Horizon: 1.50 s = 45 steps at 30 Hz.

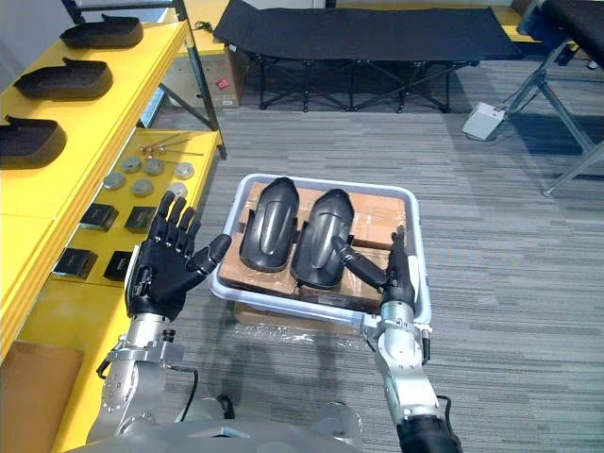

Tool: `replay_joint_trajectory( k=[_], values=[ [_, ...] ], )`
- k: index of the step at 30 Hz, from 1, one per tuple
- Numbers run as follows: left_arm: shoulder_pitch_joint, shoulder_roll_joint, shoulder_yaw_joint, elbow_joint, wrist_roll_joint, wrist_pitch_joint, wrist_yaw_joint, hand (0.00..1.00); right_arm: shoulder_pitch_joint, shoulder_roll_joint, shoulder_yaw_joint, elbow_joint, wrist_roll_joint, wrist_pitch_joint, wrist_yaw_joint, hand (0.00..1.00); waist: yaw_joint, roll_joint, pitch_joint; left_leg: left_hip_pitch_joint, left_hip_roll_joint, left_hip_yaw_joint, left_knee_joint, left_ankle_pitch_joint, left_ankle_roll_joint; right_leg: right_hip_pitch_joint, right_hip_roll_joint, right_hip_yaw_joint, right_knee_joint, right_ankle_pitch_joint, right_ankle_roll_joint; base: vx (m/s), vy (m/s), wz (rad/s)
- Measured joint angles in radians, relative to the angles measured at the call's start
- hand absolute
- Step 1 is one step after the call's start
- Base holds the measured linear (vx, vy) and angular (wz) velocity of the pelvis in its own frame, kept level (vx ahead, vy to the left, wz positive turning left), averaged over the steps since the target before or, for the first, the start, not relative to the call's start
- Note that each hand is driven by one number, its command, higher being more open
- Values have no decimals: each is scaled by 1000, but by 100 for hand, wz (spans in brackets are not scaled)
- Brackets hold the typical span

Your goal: Walk over and take three plastic housings, then place them on the shelf

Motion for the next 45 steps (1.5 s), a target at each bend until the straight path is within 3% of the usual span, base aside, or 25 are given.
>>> replay_joint_trajectory(
  k=[4, 8, 12, 22, 26, 27, 30, 33, 36, 39, 45],
  values=[
    [-25, 17, 53, -8, -1, 0, -12, 100, -230, -76, -112, 207, 1, 43, -175, 100, 33, -8, 70, -73, -26, -41, 27, 7, 17, -13, -21, -39, -48, 53, 8, -120, 92, 25],
    [-25, 30, 85, -8, -7, 0, -12, 100, -344, -183, -135, 244, 1, 73, -228, 100, 60, -9, 157, -151, -30, -69, 76, 14, 28, -42, -22, -63, -68, 71, 9, -149, 42, 17],
    [-20, 32, 77, -8, -15, 0, -22, 100, -411, -231, -129, 325, 2, 86, -227, 100, 80, -13, 201, -221, -30, -86, 116, 17, 31, -80, -16, -81, -75, 76, 10, -127, 0, 8],
    [-82, 34, 44, 136, -87, -5, -36, 100, -611, -325, -9, 645, 4, 109, -99, 100, 113, 0, 275, -345, -29, -118, 163, 35, 47, -161, -10, -101, -75, 108, 3, -72, 10, 7],
    [-115, 34, 7, 207, -87, -5, -14, 100, -716, -385, 24, 746, 4, 106, -86, 100, 139, 27, 300, -402, -31, -136, 173, 50, 52, -200, -10, -117, -75, 119, -1, -66, 6, 11],
    [-119, 32, -7, 222, -86, -7, -10, 100, -757, -399, 42, 763, 4, 106, -87, 0, 143, 37, 306, -419, -31, -142, 172, 57, 54, -213, -12, -124, -75, 123, -2, -72, 8, 13],
    [-138, 31, -40, 272, -86, -9, 0, 100, -823, -444, 87, 782, 3, 117, -106, 0, 163, 56, 316, -436, -37, -144, 157, 76, 56, -234, -16, -130, -75, 130, -4, -57, 3, 8],
    [-137, 30, -44, 283, -87, -14, 0, 100, -867, -485, 125, 794, 1, 186, -125, 0, 164, 56, 316, -447, -44, -151, 135, 96, 56, -249, -20, -137, -75, 131, -6, -49, -7, 9],
    [-138, 31, -45, 284, -89, -36, 0, 100, -877, -525, 136, 811, -4, 212, -98, 0, 163, 57, 316, -446, -45, -152, 132, 101, 55, -248, -19, -137, -74, 131, -7, -54, -2, 1],
    [-138, 31, -45, 283, -95, -50, -1, 100, -879, -540, 175, 818, -111, 235, -77, 0, 159, 60, 318, -437, -44, -151, 118, 111, 52, -248, -18, -137, -74, 132, -9, -42, -9, -1],
    [-132, 31, -41, 264, -129, -50, -5, 100, -877, -531, 210, 823, -157, 279, -2, 0, 161, 69, 322, -377, -39, -143, 65, 133, 43, -216, -14, -134, -75, 129, -15, -6, -3, -1]
  ],
)
